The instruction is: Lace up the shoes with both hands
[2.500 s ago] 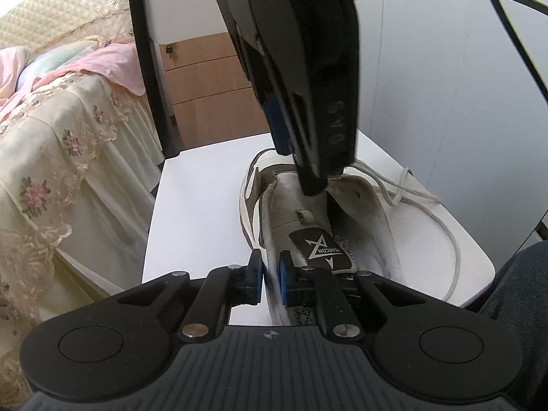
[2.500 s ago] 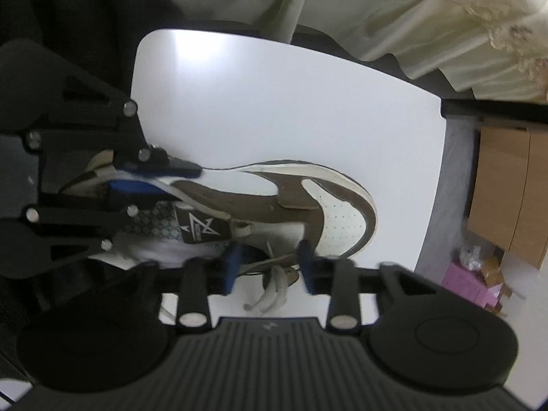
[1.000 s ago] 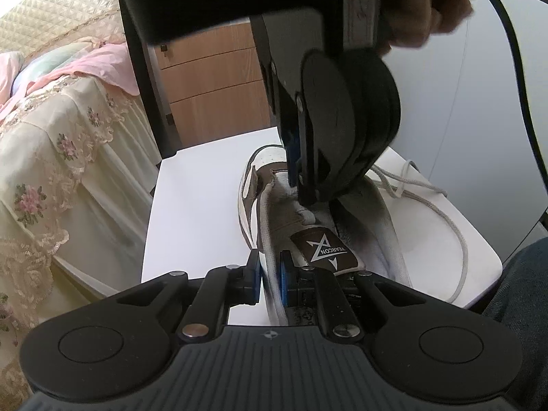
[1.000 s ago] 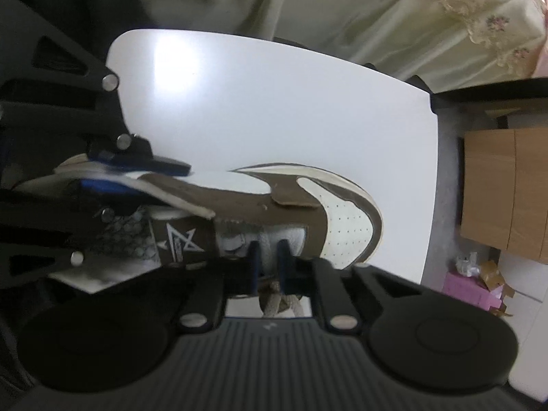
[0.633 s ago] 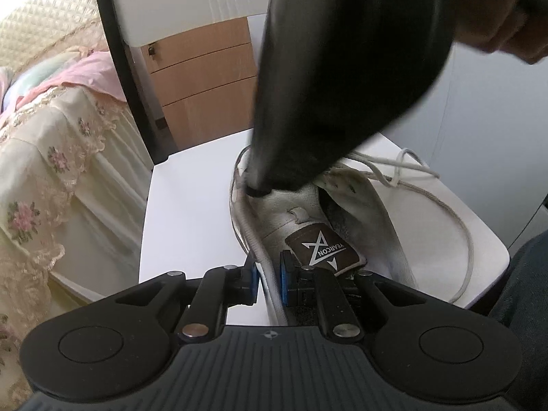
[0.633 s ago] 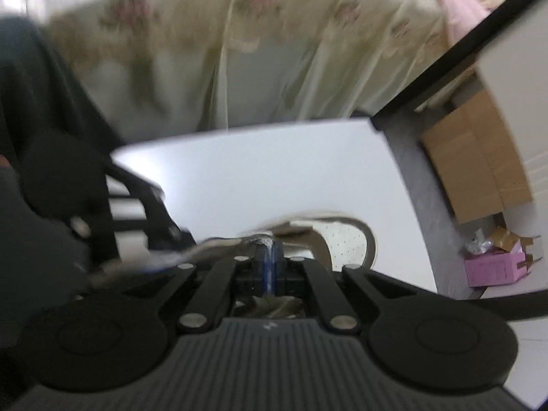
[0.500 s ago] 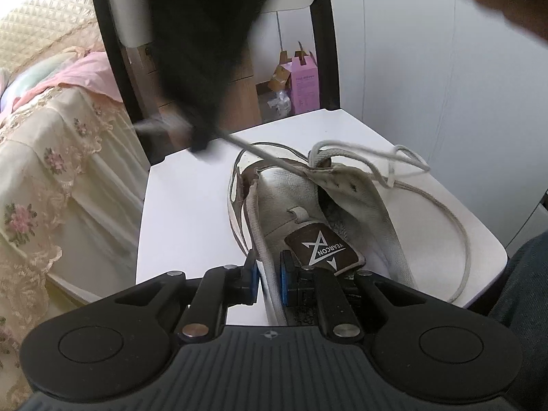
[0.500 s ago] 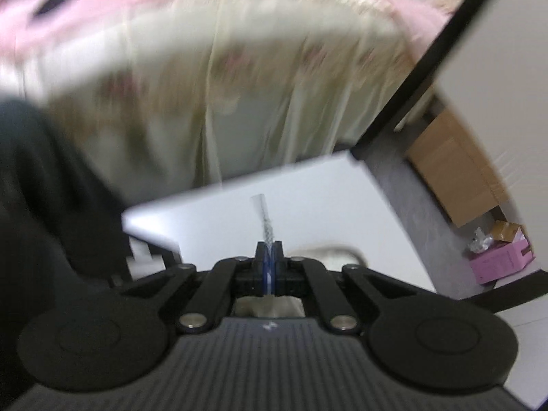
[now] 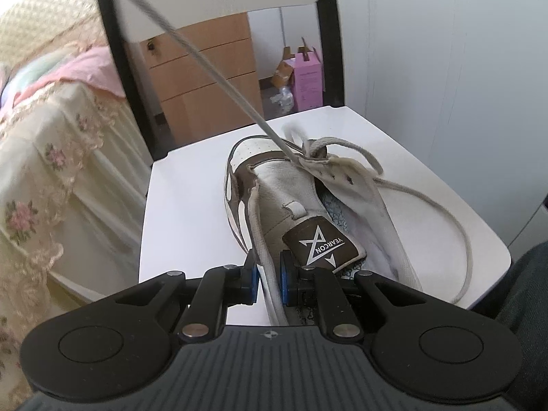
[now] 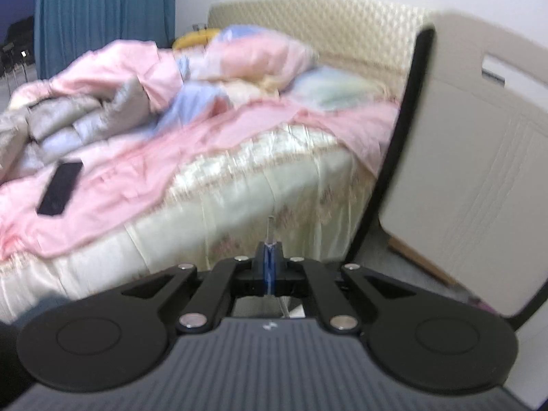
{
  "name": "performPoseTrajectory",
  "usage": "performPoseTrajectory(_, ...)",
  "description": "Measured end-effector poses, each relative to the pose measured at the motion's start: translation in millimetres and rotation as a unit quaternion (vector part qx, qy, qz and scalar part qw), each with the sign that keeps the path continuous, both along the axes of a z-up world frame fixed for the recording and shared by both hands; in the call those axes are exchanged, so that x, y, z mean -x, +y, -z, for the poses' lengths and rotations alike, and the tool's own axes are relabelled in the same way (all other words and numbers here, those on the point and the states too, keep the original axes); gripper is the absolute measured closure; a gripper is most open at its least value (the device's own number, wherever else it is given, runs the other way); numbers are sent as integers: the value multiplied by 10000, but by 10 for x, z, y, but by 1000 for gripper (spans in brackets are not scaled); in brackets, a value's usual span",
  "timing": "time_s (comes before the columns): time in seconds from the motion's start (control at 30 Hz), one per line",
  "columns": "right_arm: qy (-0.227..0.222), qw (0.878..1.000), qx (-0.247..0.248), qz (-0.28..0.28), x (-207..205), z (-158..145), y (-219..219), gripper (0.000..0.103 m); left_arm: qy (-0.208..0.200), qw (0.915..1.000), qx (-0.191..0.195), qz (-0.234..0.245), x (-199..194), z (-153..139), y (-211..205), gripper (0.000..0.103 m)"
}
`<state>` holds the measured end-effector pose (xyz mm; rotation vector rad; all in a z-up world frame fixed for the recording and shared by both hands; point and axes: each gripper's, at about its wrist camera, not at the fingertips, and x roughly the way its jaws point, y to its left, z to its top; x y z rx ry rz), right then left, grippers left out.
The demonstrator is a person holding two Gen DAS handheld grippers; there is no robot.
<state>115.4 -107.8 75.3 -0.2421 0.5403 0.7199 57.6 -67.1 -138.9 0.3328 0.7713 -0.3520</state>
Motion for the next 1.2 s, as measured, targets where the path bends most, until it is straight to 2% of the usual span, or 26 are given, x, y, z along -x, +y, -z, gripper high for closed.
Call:
performPoseTrajectory(0.2, -636, 9966, -504, -117, 131, -508, 147, 101, 13, 9999, 29, 110, 9, 10, -44, 90)
performPoseTrajectory(0.3, -794, 9936, -799, -68, 126, -809, 163, 101, 1, 9999, -32, 124, 15, 11, -54, 90)
performPoseTrajectory(0.77, -1743, 9739, -1425, 275, 94, -1706, 97, 101, 70, 9998, -79, 172, -22, 30, -62, 89)
performPoseTrajectory(0.87, -1666, 9751, -1418, 356, 31, -1758, 75, 101, 7, 9994, -177, 289, -1, 45, -117, 89)
performPoseTrajectory(0.93, -1599, 9777, -1301, 411, 2, -1677, 52, 101, 6, 9993, -197, 315, -5, 45, -127, 89)
performPoseTrajectory(1.1, -965, 9832, -1404, 654, -116, -1341, -112, 99, 57, 9996, -130, 254, -15, 20, -91, 85)
performPoseTrajectory(1.2, -480, 9846, -1436, 869, -176, -1042, -259, 99, 162, 9997, 68, 140, -43, -1, -33, 84)
